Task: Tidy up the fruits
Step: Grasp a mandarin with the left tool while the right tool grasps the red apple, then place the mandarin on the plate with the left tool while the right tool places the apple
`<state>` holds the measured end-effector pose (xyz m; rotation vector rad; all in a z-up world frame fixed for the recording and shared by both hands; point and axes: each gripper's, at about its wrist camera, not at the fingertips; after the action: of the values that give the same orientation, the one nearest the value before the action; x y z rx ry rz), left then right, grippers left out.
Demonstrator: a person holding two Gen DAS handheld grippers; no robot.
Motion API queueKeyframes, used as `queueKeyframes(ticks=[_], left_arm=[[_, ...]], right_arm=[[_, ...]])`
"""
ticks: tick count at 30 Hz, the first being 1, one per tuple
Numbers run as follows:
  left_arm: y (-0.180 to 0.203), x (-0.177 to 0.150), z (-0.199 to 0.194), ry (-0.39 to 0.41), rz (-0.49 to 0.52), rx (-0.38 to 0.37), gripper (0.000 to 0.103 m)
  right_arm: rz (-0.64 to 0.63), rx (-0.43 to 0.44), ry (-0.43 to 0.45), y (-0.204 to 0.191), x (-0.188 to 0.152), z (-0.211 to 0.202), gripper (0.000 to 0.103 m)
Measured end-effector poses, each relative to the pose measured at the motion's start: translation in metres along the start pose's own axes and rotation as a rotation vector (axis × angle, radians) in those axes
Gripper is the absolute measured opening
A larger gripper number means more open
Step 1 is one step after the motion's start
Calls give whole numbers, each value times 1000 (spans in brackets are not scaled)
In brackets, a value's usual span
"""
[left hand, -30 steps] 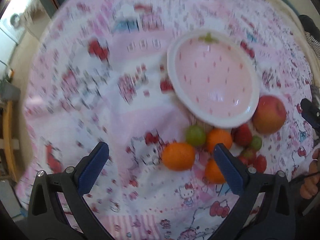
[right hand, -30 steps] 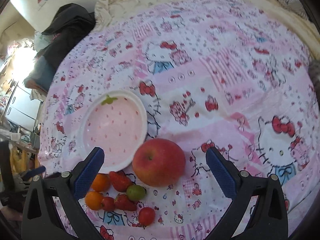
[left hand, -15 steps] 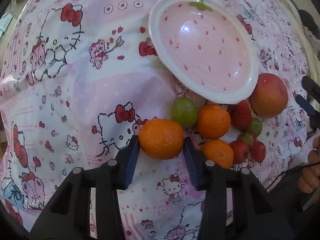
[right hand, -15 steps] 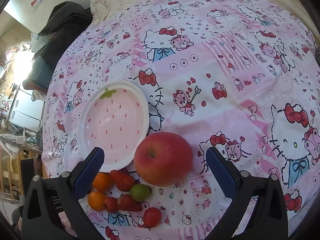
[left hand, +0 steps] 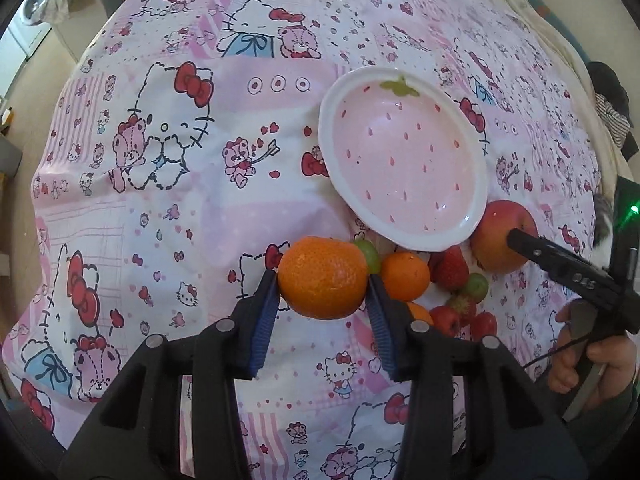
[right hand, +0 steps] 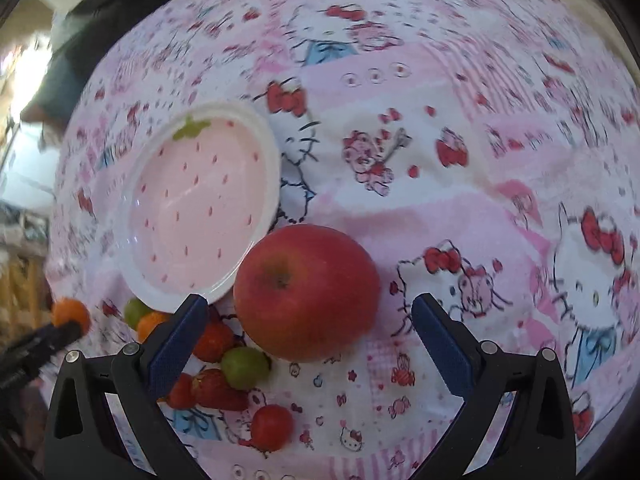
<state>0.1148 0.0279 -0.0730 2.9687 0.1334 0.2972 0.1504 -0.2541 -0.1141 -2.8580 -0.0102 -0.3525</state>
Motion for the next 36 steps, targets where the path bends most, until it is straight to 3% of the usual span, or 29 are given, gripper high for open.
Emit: queueKeyframes(ticks=[5, 7, 18, 28, 36], left_arm=[[1, 2, -2, 11, 9, 3, 40], [4, 3, -2, 19, 8, 8, 40], [-9, 5, -1, 54, -19, 58, 40], [-10, 5, -10, 117, -9, 82, 40], [2, 36, -20, 179, 30, 45, 40]], right_arm=[[-19, -31, -36, -3, 3, 19, 100], [-26, -34, -52, -5, 4, 25, 90], [-57, -37, -32, -8, -2, 18, 88], [-20, 43, 71, 0, -7, -25, 88], [-91, 157, 172, -29, 20, -43, 88]])
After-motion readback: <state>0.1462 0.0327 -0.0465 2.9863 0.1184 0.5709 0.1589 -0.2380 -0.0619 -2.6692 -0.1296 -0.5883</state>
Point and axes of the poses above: each gripper's, at about its wrist camera, not at the fingertips, and z roughly the way its jaws point, y to its right, x to its top, and after that the axes turned 2 degrees about x, right-handed
